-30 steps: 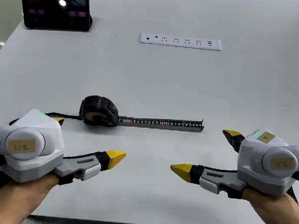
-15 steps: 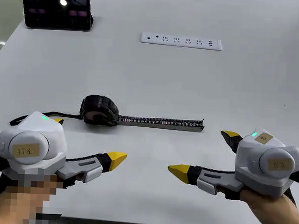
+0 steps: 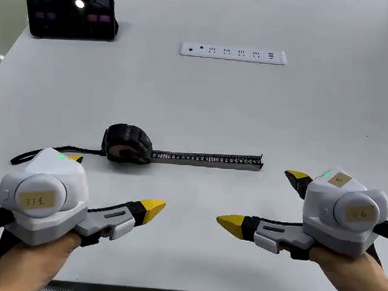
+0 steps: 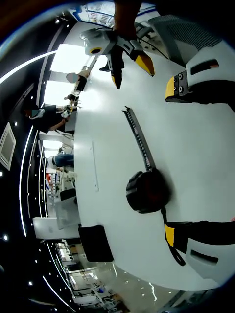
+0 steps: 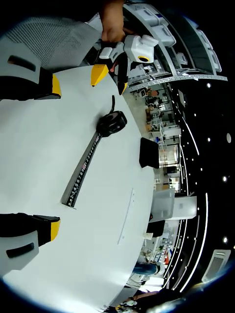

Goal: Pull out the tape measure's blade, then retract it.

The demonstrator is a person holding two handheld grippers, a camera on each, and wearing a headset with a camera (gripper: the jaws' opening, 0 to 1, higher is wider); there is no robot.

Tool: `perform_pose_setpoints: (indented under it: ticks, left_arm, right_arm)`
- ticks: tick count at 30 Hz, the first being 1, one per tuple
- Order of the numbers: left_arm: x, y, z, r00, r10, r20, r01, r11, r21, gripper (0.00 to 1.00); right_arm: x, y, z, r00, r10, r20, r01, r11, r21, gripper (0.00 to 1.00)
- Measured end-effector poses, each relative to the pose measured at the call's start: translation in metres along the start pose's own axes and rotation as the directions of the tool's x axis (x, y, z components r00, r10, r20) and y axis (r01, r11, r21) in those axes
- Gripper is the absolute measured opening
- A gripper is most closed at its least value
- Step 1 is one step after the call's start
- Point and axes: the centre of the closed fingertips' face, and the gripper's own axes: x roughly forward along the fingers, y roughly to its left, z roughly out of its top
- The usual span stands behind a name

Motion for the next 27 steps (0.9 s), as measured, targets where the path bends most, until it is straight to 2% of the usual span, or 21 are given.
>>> perform_pose_setpoints:
  ticks: [13,23,27]
  left_arm:
    - [0.004,-0.002,-0.001,1.0000,0.004,0.000,-0.004,1.000,-0.016,0.99]
    - [0.012,-0.002,-0.002,0.9992,0.038,-0.005,-0.038,0.999,-0.025,0.99]
    - [0.015,0.000,0.000,0.9988,0.050,-0.001,-0.050,0.998,-0.042,0.99]
  right_arm:
    - [-0.001,-0.007,-0.001,1.0000,0.007,-0.003,-0.007,1.000,-0.010,0.99]
    - [0.000,-0.016,-0.004,0.9993,0.027,-0.025,-0.028,0.999,-0.042,0.99]
    - [0.001,-0.018,-0.007,0.9980,0.049,-0.040,-0.051,0.997,-0.064,0.97]
